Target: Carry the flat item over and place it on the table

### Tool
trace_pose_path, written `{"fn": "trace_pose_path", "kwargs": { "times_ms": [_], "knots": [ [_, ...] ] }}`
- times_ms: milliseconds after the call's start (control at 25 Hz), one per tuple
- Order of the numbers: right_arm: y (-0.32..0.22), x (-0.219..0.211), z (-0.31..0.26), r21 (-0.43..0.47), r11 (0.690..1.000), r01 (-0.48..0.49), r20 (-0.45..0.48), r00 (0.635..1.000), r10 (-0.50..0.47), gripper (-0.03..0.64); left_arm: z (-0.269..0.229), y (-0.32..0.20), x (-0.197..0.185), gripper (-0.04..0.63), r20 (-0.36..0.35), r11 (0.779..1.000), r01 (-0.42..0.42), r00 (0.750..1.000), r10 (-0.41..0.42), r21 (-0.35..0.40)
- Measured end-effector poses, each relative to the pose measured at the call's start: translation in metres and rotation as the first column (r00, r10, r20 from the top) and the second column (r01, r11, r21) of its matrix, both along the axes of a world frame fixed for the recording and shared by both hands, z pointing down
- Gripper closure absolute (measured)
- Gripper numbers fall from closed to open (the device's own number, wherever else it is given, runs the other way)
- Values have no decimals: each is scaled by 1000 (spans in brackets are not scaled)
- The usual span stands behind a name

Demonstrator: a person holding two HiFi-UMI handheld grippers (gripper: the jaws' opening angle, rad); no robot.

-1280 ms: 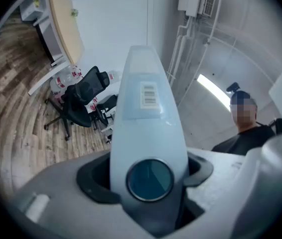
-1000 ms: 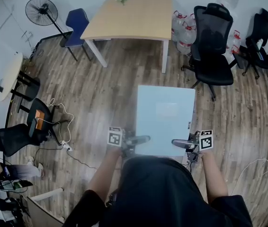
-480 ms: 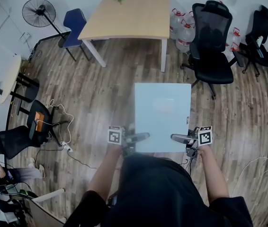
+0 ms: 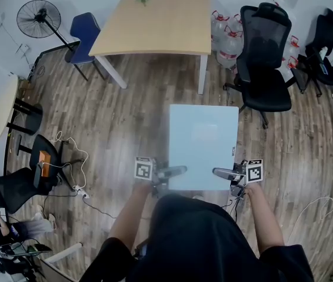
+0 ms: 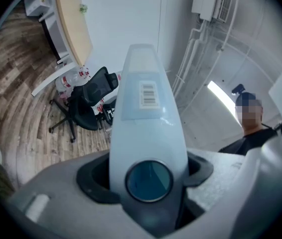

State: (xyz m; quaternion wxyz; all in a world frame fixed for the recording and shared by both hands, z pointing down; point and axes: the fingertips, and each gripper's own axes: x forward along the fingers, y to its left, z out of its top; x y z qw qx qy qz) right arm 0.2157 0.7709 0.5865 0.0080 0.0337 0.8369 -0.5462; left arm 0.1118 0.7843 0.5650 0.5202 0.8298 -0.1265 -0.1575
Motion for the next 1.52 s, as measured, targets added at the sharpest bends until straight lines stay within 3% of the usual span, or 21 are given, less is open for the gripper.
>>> {"fn": "trace_pose_path", "kwargs": {
  "times_ms": [120,480,880,1200,1520],
  "knots": [
    [-41,-20,2,4,1000,-7,-17,1000,7,319,6,-39,-18,281,45,999,-45,998,45,-2],
    [-177,-100,-19,-25,999,-42,-48,998,40,319,-9,-182,-103,281,-45,999,-13,999,12,-33],
    [-269,-175,-13,-44,992,-122,-58,991,120,321,5,-283,-180,281,-27,996,-82,996,81,-26],
    [-324,-194,-15,-60,988,-139,-62,989,136,321,3,-339,-197,281,-34,994,-99,995,97,-45],
    [-404,-197,3,-77,990,-116,-30,993,114,321,10,-417,-198,279,-5,995,-59,998,59,-83]
  ]
}}
